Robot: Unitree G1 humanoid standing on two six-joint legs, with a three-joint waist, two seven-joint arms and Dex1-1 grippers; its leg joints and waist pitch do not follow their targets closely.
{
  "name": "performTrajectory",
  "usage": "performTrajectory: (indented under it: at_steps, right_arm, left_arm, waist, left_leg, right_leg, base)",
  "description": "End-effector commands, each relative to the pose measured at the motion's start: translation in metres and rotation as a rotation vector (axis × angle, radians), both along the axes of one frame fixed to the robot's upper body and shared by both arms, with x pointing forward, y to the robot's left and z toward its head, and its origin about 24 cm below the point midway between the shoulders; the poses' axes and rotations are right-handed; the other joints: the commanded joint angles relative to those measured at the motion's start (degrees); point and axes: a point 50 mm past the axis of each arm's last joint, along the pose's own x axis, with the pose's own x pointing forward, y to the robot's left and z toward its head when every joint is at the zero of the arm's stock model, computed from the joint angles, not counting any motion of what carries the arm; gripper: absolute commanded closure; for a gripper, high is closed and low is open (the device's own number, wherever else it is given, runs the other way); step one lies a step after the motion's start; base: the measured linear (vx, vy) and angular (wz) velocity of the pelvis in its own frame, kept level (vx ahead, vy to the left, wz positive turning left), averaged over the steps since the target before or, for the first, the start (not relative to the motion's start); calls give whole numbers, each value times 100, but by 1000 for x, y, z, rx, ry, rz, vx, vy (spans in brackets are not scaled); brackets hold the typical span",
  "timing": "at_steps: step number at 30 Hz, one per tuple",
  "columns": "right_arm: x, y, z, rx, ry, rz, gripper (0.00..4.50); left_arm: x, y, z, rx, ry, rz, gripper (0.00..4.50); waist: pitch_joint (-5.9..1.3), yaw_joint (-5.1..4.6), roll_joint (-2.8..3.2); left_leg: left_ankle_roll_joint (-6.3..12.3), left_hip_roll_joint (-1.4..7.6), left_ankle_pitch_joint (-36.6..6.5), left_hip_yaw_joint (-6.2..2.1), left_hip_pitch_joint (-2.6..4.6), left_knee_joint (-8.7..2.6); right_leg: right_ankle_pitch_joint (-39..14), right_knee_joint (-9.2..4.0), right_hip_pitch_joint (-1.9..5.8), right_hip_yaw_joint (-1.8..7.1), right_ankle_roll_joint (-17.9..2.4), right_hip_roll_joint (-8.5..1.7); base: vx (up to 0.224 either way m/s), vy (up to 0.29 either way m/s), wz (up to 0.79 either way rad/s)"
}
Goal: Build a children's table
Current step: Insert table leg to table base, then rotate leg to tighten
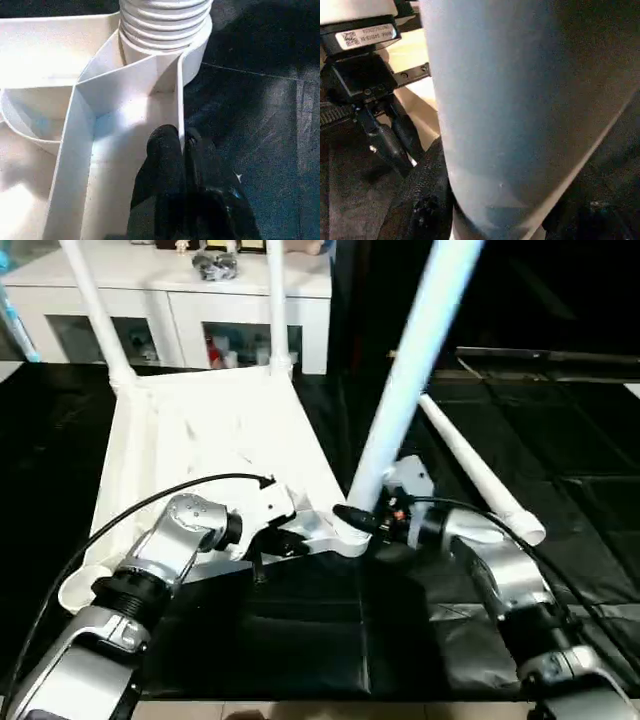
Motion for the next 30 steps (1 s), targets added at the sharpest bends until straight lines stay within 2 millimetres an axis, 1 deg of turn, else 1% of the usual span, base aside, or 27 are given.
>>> performTrajectory:
  at_steps: [1,2,3,4,5,6,7,8,9,11,12,14,15,16,17,18,19,23,24,26,27,29,30]
  right_arm:
    - [-26,5,-49,-94,221,109,259]
    - [-26,6,-48,-89,221,115,259]
    - [-26,7,-48,-81,222,125,259]
    - [-28,9,-48,-67,226,153,259]
    - [-28,9,-48,-67,226,153,259]
    - [-31,11,-47,-48,236,195,259]
    - [-32,12,-47,-44,240,210,259]
    - [-34,13,-47,-42,244,232,259]
    - [-34,13,-47,-41,245,238,259]
    - [-37,14,-48,-42,248,272,259]
    - [-39,15,-48,-43,250,292,259]
    - [-40,16,-49,-44,250,308,259]
    - [-41,16,-49,-44,249,309,259]
    - [-41,16,-49,-44,250,315,259]
    - [-42,16,-49,-45,249,318,259]
    - [-42,17,-50,-45,248,320,259]
    - [-42,17,-50,-45,248,319,259]
    - [-40,17,-50,-47,236,289,259]
    - [-37,18,-50,-47,226,258,259]
    - [-31,17,-50,-47,210,191,259]
    - [-22,15,-50,-57,190,77,259]
    - [-20,15,-50,-60,186,51,259]
    - [-15,13,-51,-59,186,-10,259]
  left_arm:
    - [10,6,19,14,-99,5,450]
    - [10,6,19,15,-102,-4,450]
    - [9,5,20,11,-107,-25,450]
    - [6,4,21,2,-104,-78,450]
    - [6,4,21,2,-104,-78,450]
    - [2,2,20,9,-93,-140,450]
    - [1,1,20,13,-88,-160,450]
    - [0,1,19,21,-79,-181,450]
    - [-1,1,19,23,-77,-187,450]
    - [-2,1,18,35,-65,-205,450]
    - [-1,2,18,49,-60,-207,450]
    - [1,4,18,67,-61,-206,450]
    - [2,4,18,72,-62,-205,450]
    - [3,6,18,76,-62,-200,450]
    - [4,7,18,81,-63,-195,450]
    - [6,8,19,84,-61,-187,450]
    - [6,8,19,84,-61,-185,450]
    - [8,9,18,81,-55,-155,450]
    - [8,9,18,75,-54,-136,450]
    - [9,10,18,60,-57,-94,450]
    - [8,12,18,47,-63,-28,450]
    - [8,12,18,44,-64,-13,450]
    - [5,11,17,32,-66,23,450]
  waist:
    - [-287,-36,13]
    - [-287,-37,-7]
    - [-287,-33,-14]
    - [-298,-19,0]
    - [-303,-18,0]
    - [-309,-14,13]
    - [-312,-11,14]
    - [-324,-4,35]
    - [-329,-2,30]
    - [-335,8,49]
    - [-335,7,62]
    - [-330,11,46]
    - [-323,12,41]
    - [-321,18,33]
    - [-322,23,80]
    - [-328,19,61]
    - [-327,15,55]
    - [-329,7,63]
    - [-327,3,75]
    - [-312,-21,70]
    - [-295,-47,66]
    - [-268,-64,65]
    - [-231,-92,47]
  left_leg:
    - [-67,317,-2080,-162,96,-467]
    - [-58,316,-2058,-163,91,-470]
    - [-44,314,-2035,-164,85,-473]
    - [-32,321,-1963,-159,90,-473]
    - [-32,326,-1941,-157,89,-477]
    - [-31,334,-1902,-159,82,-487]
    - [-29,341,-1898,-155,80,-491]
    - [-44,351,-1857,-153,76,-495]
    - [-64,367,-1845,-146,87,-501]
    - [-96,369,-1855,-142,96,-503]
    - [-131,360,-1911,-133,96,-507]
    - [-145,350,-1996,-126,115,-505]
    - [-135,336,-2016,-120,118,-501]
    - [-138,336,-2023,-126,123,-506]
    - [-147,335,-2032,-135,124,-505]
    - [-167,347,-2017,-143,122,-515]
    - [-164,343,-2011,-138,119,-514]
    - [-187,359,-2061,-149,119,-522]
    - [-201,361,-2099,-149,127,-524]
    - [-230,352,-2207,-153,132,-529]
    - [-290,353,-2332,-167,143,-538]
    - [-300,335,-2508,-180,165,-533]
    - [-258,309,-2682,-203,177,-528]
  right_leg:
    - [-2820,-600,137,393,-589,-596]
    - [-2819,-598,146,394,-585,-597]
    - [-2827,-603,150,394,-575,-597]
    - [-2744,-597,147,402,-584,-603]
    - [-2675,-588,148,406,-599,-597]
    - [-2520,-567,156,407,-644,-589]
    - [-2437,-557,157,409,-665,-582]
    - [-2213,-523,166,412,-730,-574]
    - [-1958,-494,160,417,-820,-562]
    - [-1753,-465,160,417,-916,-555]
    - [-1592,-456,172,419,-981,-547]
    - [-1655,-468,178,422,-987,-558]
    - [-1733,-482,175,422,-972,-555]
    - [-1878,-495,190,424,-936,-574]
    - [-1932,-501,191,425,-921,-579]
    - [-1906,-495,198,422,-913,-569]
    - [-1892,-498,198,421,-914,-565]
    - [-1850,-483,201,421,-964,-573]
    - [-1878,-487,192,423,-970,-576]
    - [-2032,-501,181,423,-974,-582]
    - [-2258,-516,168,419,-953,-595]
    - [-2673,-575,149,403,-846,-599]
    - [-3346,-667,141,370,-587,-613]
  base:
    - [0,0,0]
    - [0,0,0]
    - [0,0,0]
    - [0,0,0]
    - [0,0,0]
    - [0,0,0]
    - [0,0,0]
    - [0,0,0]
    - [0,0,0]
    - [0,0,0]
    - [0,0,0]
    - [0,0,0]
    - [0,0,0]
    - [0,0,0]
    - [0,0,0]
    - [0,0,0]
    - [0,0,0]
    - [0,0,0]
    - [0,0,0]
    - [0,0,0]
    - [0,0,0]
    - [0,0,0]
    - [0,0,0]
